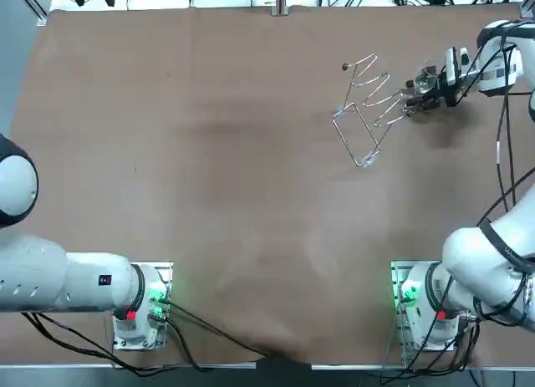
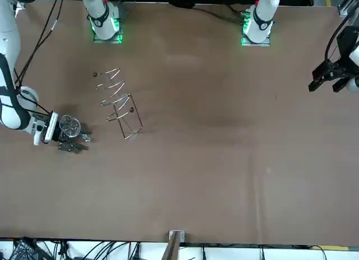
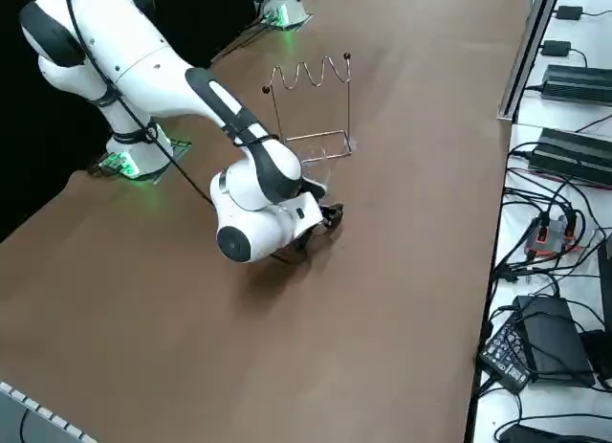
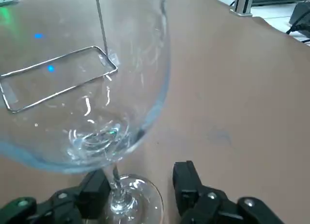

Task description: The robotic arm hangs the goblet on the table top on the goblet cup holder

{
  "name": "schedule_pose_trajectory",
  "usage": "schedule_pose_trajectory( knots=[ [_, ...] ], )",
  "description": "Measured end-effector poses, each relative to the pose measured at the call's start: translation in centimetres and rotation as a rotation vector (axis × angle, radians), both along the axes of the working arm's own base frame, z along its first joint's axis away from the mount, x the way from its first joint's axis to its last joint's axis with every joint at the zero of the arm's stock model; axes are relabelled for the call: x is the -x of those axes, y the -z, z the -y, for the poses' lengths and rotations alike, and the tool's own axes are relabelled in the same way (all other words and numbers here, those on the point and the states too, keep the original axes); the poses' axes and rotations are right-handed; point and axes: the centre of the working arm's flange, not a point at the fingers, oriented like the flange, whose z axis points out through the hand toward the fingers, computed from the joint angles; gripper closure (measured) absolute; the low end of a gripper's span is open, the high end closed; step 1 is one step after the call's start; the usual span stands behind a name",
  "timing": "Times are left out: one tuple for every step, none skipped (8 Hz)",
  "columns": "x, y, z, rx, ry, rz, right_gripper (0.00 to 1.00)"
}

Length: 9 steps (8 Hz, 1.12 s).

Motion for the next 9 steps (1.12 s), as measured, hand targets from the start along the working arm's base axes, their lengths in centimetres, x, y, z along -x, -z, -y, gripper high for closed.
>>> schedule_pose_trajectory(
  knots=[
    [0.0,0.0,0.1,0.0,0.002,-0.001,0.37],
    [0.1,0.1,0.2,0.0,0.004,-0.001,0.44],
    [0.1,0.1,0.2,-0.001,0.006,-0.002,0.55],
    [0.2,0.2,0.3,-0.001,0.007,-0.002,0.58],
    [0.2,0.2,0.5,-0.002,0.01,-0.003,0.65],
    [0.3,0.3,0.6,-0.002,0.012,-0.004,0.69],
    [0.4,0.4,0.8,-0.005,0.018,-0.006,0.8],
    [0.5,0.5,1.0,-0.019,0.026,-0.006,0.85],
    [0.6,0.5,1.2,-0.023,0.032,-0.002,0.86]
  ],
)
